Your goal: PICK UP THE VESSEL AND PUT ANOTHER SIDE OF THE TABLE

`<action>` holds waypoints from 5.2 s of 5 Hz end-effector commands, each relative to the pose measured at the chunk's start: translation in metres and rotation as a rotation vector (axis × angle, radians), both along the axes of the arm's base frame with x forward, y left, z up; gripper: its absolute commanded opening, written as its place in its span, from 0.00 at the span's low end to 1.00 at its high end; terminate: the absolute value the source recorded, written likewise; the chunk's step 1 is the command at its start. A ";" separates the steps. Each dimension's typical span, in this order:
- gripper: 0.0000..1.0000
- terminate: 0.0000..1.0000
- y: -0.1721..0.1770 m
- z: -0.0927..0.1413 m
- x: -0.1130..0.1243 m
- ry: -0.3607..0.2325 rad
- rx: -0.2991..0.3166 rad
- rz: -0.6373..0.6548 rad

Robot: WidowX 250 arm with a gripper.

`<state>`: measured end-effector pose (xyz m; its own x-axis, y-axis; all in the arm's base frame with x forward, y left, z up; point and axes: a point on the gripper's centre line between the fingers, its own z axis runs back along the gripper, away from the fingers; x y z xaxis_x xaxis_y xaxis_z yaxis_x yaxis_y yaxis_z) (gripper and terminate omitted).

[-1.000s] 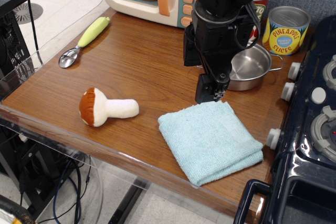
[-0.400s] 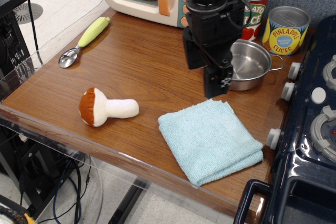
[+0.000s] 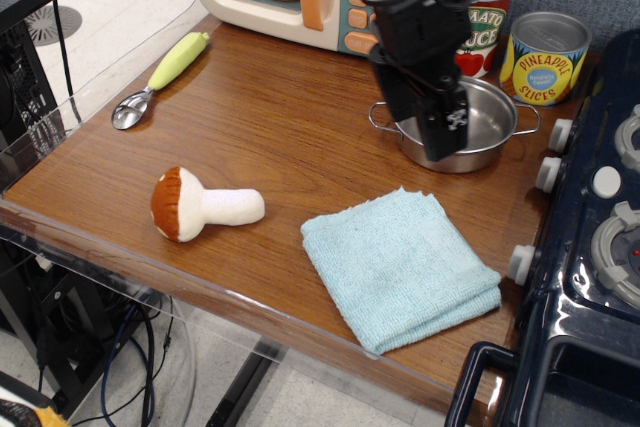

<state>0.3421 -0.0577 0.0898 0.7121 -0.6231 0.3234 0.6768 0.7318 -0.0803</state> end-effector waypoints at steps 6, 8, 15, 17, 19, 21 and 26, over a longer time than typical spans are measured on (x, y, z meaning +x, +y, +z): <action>0.00 0.00 -0.024 -0.052 0.068 -0.084 0.012 -0.061; 0.00 0.00 -0.019 -0.053 0.064 -0.093 0.000 -0.045; 0.00 0.00 0.049 0.028 -0.002 -0.291 0.186 0.196; 0.00 0.00 0.120 0.032 -0.039 -0.275 0.238 0.507; 0.00 0.00 0.165 -0.003 -0.032 -0.211 0.304 0.649; 0.00 0.00 0.176 -0.042 -0.019 -0.101 0.313 0.667; 1.00 0.00 0.158 -0.042 -0.018 -0.087 0.312 0.619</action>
